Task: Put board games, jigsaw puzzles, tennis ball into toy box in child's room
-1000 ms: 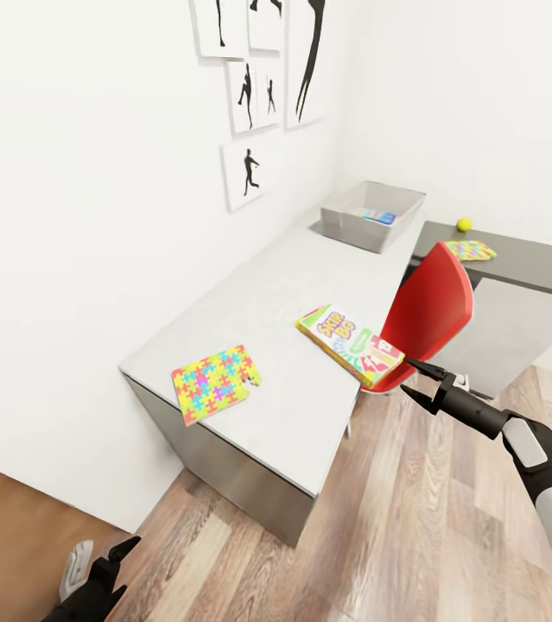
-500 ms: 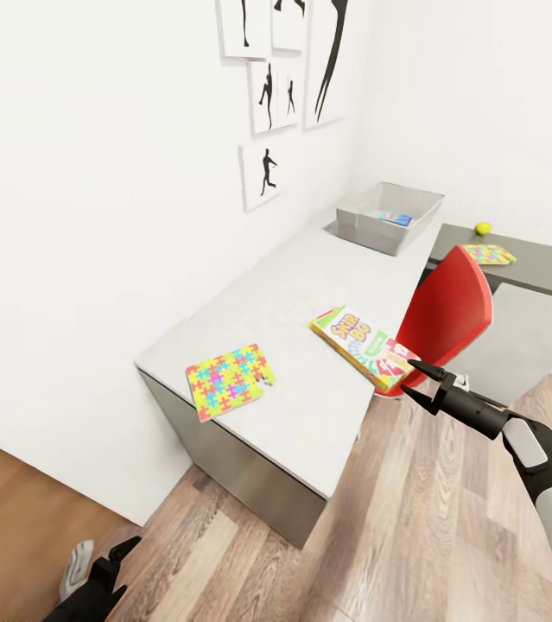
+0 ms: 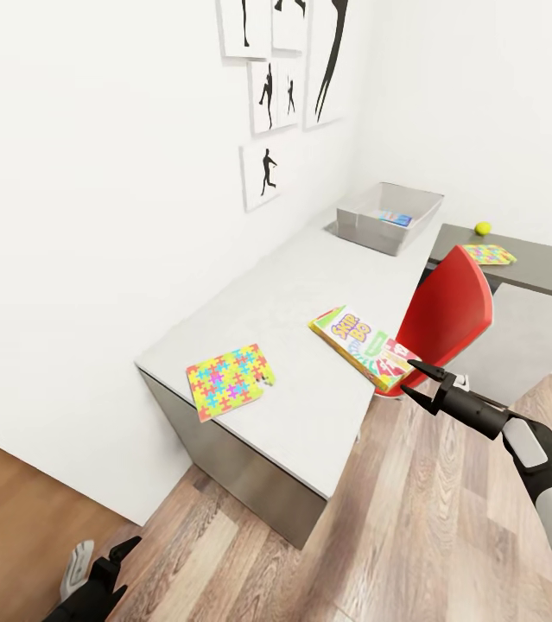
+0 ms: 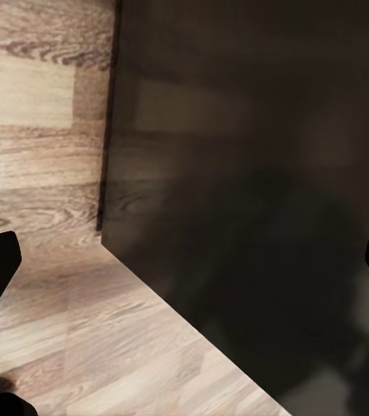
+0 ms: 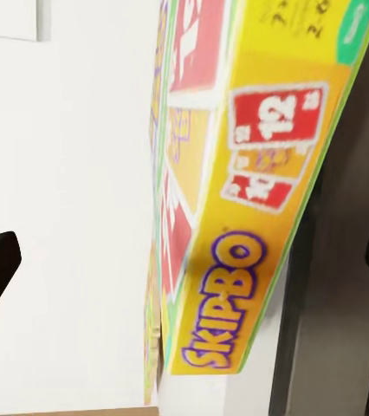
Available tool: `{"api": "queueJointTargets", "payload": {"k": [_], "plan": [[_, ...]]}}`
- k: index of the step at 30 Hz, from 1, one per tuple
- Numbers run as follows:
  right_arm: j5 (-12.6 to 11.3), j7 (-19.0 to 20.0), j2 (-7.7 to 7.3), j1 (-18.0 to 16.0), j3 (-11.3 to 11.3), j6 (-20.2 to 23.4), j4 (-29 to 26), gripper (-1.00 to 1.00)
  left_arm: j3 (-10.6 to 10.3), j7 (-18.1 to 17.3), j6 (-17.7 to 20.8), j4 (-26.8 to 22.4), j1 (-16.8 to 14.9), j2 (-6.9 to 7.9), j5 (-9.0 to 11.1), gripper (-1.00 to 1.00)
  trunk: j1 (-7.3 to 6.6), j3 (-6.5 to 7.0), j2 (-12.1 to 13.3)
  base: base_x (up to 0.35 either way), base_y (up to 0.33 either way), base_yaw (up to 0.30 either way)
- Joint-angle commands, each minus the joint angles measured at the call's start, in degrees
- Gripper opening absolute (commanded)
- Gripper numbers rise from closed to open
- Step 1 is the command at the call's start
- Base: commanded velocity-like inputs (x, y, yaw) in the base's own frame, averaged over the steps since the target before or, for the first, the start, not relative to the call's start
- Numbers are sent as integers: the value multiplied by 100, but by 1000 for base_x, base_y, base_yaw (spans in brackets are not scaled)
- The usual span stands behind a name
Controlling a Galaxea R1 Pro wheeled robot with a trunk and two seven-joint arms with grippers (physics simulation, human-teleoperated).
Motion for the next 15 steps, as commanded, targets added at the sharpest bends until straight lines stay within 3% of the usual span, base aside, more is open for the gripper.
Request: {"api": "queueJointTargets", "payload": {"k": [1,15], "plan": [[12,16,1,-4,-12,22,3,100,17,-8,45,0,-4,-2,18,100,0,-4,-2,0,0,3],[15,-16,1,-7,-15,4,23,100,16,-9,45,0,-4,-3,18,100,0,-4,-2,0,0,1]]}}
